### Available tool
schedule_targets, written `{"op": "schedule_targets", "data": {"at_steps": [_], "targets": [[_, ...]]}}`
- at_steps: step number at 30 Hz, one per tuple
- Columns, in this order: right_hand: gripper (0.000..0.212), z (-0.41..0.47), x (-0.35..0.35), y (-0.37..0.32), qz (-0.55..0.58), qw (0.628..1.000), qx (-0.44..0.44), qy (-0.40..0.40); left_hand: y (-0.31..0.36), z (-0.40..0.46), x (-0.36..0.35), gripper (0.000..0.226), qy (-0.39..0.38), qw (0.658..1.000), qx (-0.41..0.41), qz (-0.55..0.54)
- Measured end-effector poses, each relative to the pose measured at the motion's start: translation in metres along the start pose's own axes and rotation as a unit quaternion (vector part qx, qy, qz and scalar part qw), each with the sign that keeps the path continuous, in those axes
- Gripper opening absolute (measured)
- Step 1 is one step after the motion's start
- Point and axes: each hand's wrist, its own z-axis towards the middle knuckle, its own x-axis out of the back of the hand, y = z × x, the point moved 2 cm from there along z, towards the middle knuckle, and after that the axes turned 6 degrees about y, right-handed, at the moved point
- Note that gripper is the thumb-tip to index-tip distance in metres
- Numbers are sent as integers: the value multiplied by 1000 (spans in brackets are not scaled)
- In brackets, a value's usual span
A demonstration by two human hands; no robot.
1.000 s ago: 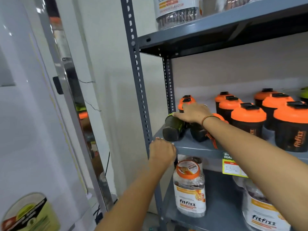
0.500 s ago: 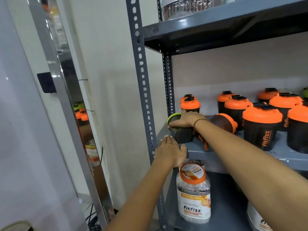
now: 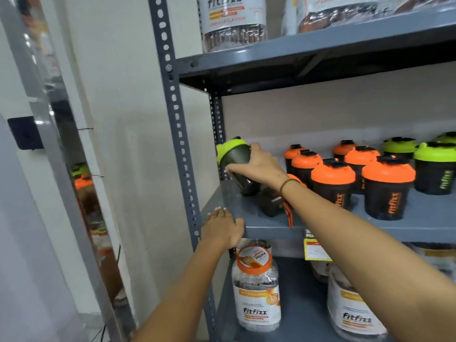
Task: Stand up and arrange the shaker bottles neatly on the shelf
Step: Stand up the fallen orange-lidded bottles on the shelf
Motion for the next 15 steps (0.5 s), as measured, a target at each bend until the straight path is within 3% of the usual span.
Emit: {"op": "schedule_targets", "data": {"at_steps": [7, 15], "targets": [[66, -24, 96, 21, 96, 973, 36, 207, 28, 26, -7, 65, -19, 1000, -21, -4], [81, -59, 223, 124, 108, 908, -32, 404, 44, 50, -18, 55, -9, 999, -43, 19]]}}
